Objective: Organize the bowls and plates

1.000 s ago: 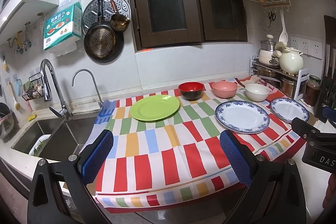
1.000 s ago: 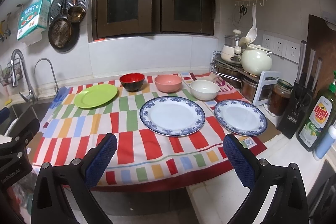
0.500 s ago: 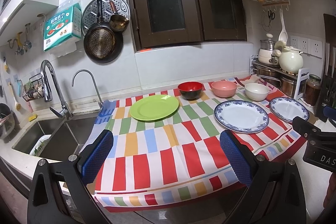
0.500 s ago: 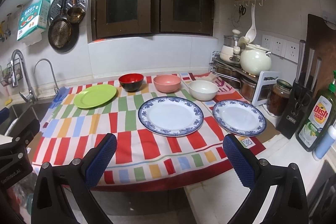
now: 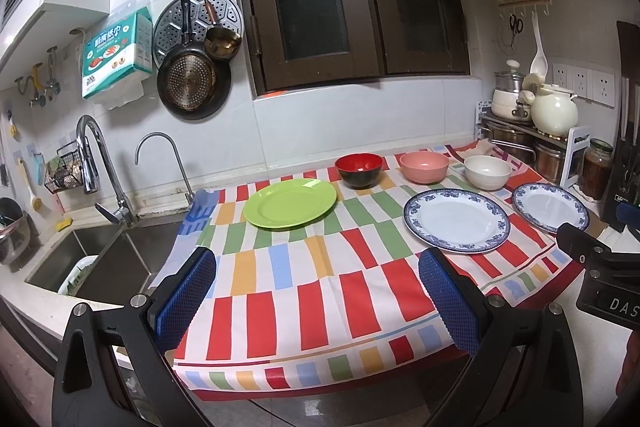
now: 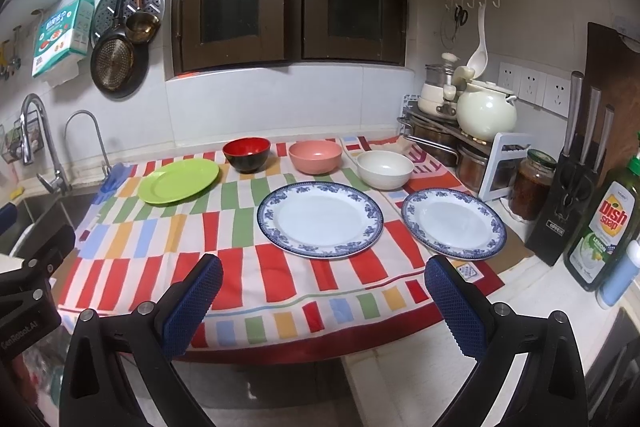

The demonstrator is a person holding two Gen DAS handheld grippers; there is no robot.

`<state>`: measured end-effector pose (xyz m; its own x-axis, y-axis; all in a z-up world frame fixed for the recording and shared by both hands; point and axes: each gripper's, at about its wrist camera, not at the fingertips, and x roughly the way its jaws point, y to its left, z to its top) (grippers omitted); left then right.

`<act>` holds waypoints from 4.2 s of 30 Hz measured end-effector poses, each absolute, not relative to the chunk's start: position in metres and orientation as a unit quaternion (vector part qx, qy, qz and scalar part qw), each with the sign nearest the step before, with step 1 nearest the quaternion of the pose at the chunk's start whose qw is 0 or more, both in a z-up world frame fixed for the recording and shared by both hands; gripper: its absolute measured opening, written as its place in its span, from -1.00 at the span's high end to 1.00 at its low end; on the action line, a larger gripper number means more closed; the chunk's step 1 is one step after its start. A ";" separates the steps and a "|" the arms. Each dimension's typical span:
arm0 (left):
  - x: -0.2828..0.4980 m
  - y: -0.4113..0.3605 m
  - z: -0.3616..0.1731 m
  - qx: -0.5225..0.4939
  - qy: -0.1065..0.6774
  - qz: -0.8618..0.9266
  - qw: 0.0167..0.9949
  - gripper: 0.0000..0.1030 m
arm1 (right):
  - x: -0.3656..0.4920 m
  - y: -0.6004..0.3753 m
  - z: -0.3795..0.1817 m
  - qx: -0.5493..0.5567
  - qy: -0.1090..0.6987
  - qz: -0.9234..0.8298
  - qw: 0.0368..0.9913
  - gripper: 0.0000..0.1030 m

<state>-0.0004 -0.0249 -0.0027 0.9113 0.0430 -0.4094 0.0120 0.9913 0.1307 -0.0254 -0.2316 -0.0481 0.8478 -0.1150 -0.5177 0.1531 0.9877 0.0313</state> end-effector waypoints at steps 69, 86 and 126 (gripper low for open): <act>0.295 -0.154 -0.121 0.103 0.390 -0.100 0.910 -0.54 | 0.221 -0.351 -0.176 0.093 0.402 -0.136 0.900 -0.55; 0.324 -0.174 -0.151 0.095 0.431 -0.117 0.890 -0.16 | 0.248 -0.368 -0.205 0.106 0.431 -0.123 0.888 -0.14; 0.309 -0.122 -0.127 0.044 0.429 -0.105 0.896 0.33 | 0.250 -0.328 -0.171 0.079 0.435 -0.091 0.892 0.33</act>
<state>0.3089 -0.1221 -0.1268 0.6100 -0.1501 -0.7781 0.2264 0.9740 -0.0104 0.2497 -0.3277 -0.1712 0.6041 -0.0941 -0.7913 0.2317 0.9709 0.0614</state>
